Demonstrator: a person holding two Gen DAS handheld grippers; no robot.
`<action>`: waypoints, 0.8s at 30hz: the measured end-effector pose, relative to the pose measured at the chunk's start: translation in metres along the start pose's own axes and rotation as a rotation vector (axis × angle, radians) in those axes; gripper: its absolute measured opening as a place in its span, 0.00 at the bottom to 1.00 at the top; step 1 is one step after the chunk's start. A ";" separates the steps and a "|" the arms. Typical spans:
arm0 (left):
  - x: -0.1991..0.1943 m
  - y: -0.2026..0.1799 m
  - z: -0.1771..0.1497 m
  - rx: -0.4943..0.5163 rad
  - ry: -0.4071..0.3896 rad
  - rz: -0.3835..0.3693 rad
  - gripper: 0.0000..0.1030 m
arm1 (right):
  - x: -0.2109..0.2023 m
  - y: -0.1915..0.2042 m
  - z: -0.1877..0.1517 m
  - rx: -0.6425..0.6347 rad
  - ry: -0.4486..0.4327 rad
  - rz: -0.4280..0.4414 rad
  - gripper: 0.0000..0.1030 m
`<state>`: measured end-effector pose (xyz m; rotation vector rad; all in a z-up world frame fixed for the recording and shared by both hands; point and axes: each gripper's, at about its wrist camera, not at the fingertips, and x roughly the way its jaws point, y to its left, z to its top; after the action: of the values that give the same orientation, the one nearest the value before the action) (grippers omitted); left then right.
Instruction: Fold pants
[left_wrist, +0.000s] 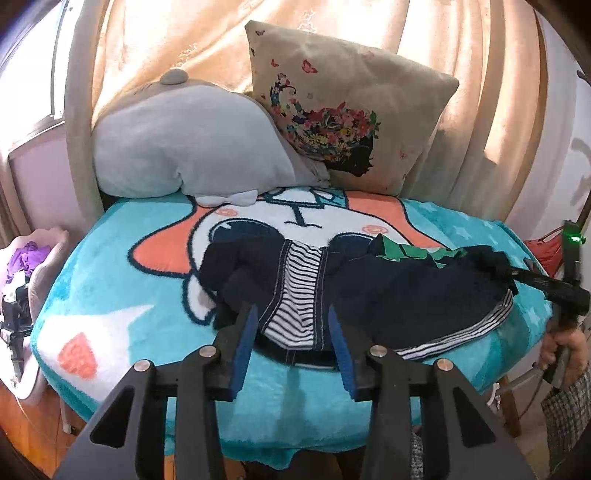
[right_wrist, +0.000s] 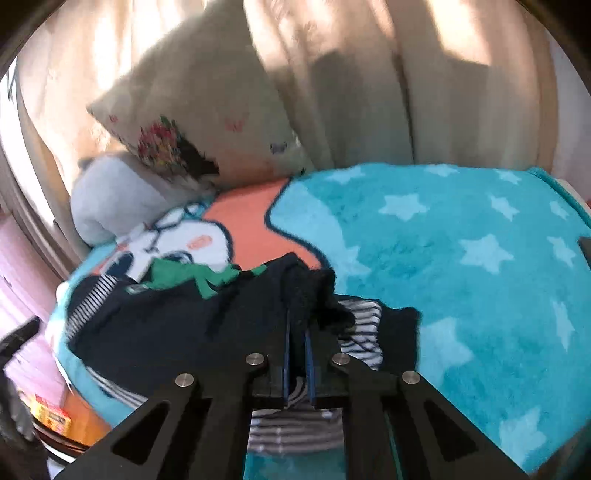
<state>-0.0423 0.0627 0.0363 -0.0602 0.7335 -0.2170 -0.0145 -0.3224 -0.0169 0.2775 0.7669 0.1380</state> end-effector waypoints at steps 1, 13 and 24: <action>0.003 -0.001 0.001 -0.001 0.005 -0.005 0.38 | -0.006 -0.002 0.000 0.016 -0.013 -0.002 0.07; 0.028 -0.016 0.003 -0.015 0.072 -0.011 0.38 | -0.042 -0.062 -0.017 0.209 -0.061 -0.186 0.24; 0.026 -0.014 0.002 -0.057 0.072 -0.014 0.38 | 0.005 -0.046 -0.017 0.263 0.003 -0.010 0.81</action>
<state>-0.0248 0.0429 0.0219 -0.1120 0.8109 -0.2131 -0.0215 -0.3617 -0.0457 0.5233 0.7895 0.0275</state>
